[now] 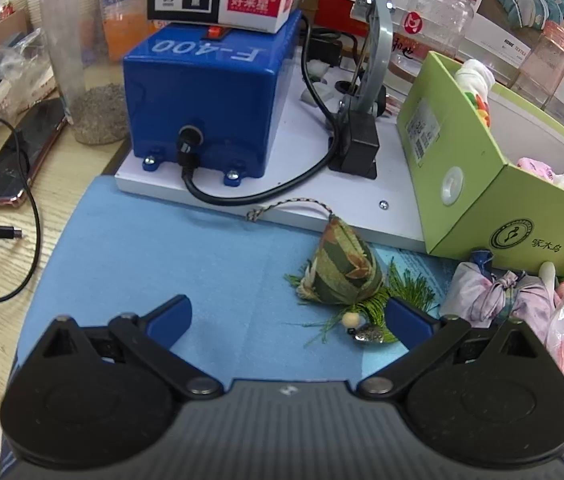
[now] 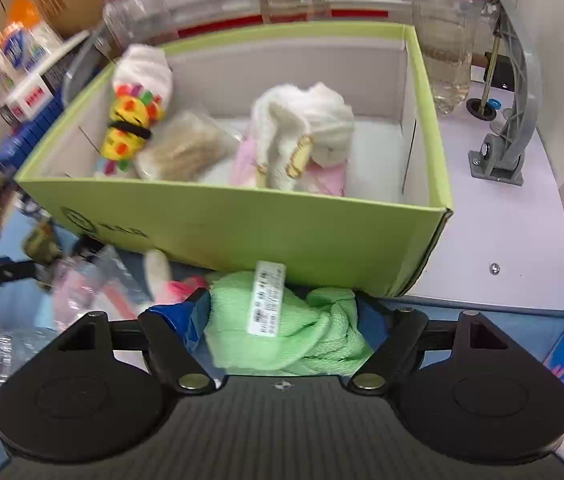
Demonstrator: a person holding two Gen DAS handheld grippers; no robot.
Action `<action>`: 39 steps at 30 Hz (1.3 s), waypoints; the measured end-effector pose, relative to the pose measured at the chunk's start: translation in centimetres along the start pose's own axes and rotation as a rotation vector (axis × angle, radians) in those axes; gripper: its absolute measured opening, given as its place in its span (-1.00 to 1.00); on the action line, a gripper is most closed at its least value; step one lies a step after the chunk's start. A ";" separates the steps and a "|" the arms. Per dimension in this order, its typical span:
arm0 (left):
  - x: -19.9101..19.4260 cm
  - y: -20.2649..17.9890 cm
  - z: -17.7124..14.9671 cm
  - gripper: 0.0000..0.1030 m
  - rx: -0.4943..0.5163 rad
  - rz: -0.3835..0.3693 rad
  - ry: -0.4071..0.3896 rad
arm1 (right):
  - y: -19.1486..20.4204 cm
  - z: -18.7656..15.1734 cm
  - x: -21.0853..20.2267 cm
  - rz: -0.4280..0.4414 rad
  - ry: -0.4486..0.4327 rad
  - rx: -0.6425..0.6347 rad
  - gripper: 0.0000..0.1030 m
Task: Organize soft objects
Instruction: 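Grasp the light green towel with the right tool while left moves to the tasseled sachet, then lift the green towel with the right tool while left hovers over the sachet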
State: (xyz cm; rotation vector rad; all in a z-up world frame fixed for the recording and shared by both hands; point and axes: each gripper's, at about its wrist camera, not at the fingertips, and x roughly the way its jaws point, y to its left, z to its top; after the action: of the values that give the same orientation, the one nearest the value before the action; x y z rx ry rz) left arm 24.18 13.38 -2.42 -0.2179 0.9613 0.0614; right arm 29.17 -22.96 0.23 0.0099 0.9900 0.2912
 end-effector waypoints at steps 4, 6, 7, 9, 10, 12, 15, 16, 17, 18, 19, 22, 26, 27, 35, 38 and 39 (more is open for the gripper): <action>-0.9 0.6 -0.1 0.99 0.004 0.004 -0.015 | -1.3 -0.7 -0.4 -0.008 -0.006 0.037 0.30; -1.3 1.0 -0.1 0.99 -0.004 0.004 -0.022 | -2.2 -1.5 -1.1 -0.056 -0.019 0.052 0.31; -1.4 1.1 -0.1 0.99 -0.009 0.002 -0.024 | -3.0 -2.1 -1.6 -0.082 -0.026 0.072 0.33; -1.6 1.4 -0.2 0.99 -0.018 -0.004 -0.026 | -4.6 -3.3 -2.5 -0.079 -0.042 0.138 0.35; -1.7 1.4 -0.3 0.99 -0.020 -0.006 -0.025 | -5.1 -3.9 -3.1 -0.083 -0.053 0.160 0.35; -1.7 1.3 -0.4 0.99 -0.021 -0.007 -0.023 | -5.4 -4.8 -4.2 -0.095 -0.086 0.176 0.36; -1.9 0.9 -0.6 0.99 -0.019 -0.010 -0.020 | -5.3 -5.3 -6.2 -0.088 -0.182 0.211 0.36; -2.1 0.7 -0.7 0.99 -0.014 -0.010 -0.023 | -5.2 -5.4 -6.8 -0.097 -0.212 0.209 0.36; -2.3 0.6 -0.7 0.99 -0.008 -0.008 -0.028 | -4.9 -5.5 -7.2 -0.106 -0.239 0.201 0.36; -2.4 0.5 -0.8 0.99 -0.004 -0.003 -0.031 | -4.7 -5.4 -7.3 -0.113 -0.257 0.190 0.36; -2.5 0.4 -0.8 0.99 -0.003 0.002 -0.034 | -4.7 -5.4 -7.3 -0.113 -0.261 0.185 0.36; -2.4 0.1 -0.8 0.99 -0.005 0.004 -0.024 | -5.0 -4.9 -5.9 -0.076 -0.257 0.210 0.36; -2.6 -0.5 -1.0 0.99 0.032 0.018 -0.029 | -6.5 -5.2 -3.6 0.076 -0.221 0.357 0.36; -2.6 -0.6 -1.0 0.99 0.038 0.025 -0.031 | -6.7 -5.4 -3.0 0.082 -0.205 0.379 0.36; -2.3 -0.7 -0.9 0.99 0.010 -0.010 -0.019 | -7.6 -8.8 -4.2 0.046 -0.270 0.533 0.37; -2.6 -1.0 -1.4 0.99 0.028 -0.020 -0.021 | -6.9 -10.4 -5.0 0.059 -0.298 0.603 0.38; -2.7 -1.0 -1.5 0.99 0.033 -0.021 -0.020 | -6.6 -10.9 -5.3 0.065 -0.303 0.622 0.38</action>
State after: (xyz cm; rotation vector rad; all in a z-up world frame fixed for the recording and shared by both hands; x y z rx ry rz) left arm 21.57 12.23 -0.87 -0.1962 0.9390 0.0286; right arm 19.04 -31.98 -2.40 0.6353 0.7463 0.0281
